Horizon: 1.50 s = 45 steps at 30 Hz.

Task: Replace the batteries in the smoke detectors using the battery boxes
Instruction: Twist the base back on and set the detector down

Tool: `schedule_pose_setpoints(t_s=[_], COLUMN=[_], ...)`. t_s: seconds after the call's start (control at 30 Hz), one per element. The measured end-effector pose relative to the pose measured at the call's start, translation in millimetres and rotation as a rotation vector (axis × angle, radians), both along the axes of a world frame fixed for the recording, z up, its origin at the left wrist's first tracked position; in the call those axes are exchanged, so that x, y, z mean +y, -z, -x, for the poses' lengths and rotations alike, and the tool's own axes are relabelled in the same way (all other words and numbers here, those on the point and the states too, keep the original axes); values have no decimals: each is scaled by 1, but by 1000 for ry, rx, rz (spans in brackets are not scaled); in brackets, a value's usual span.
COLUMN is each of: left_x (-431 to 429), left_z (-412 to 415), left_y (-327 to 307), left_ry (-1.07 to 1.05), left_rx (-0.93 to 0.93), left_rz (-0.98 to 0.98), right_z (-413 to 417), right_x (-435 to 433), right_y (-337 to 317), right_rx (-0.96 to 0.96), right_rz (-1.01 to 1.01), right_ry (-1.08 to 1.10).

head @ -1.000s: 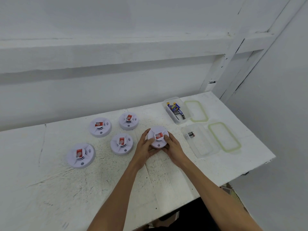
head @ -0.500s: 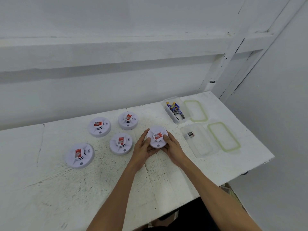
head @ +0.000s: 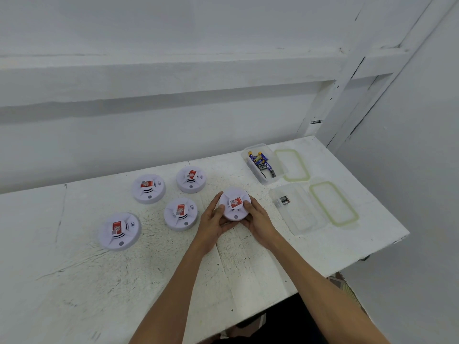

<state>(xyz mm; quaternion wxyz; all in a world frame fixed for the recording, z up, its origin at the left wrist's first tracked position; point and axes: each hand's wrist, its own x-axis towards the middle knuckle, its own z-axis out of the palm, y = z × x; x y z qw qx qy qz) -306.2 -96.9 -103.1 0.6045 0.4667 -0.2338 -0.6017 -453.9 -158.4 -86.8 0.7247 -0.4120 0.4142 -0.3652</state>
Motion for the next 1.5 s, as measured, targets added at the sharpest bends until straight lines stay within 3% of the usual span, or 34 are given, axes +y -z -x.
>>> schedule_pose_setpoints(t_s=[1.5], left_x=[-1], left_z=[-2], left_y=[2], left_ry=[3], left_rx=[19], left_rz=[-5], right_z=[0], right_x=[0], right_y=[0], right_rx=[18], right_rz=[-2], right_ry=[-4])
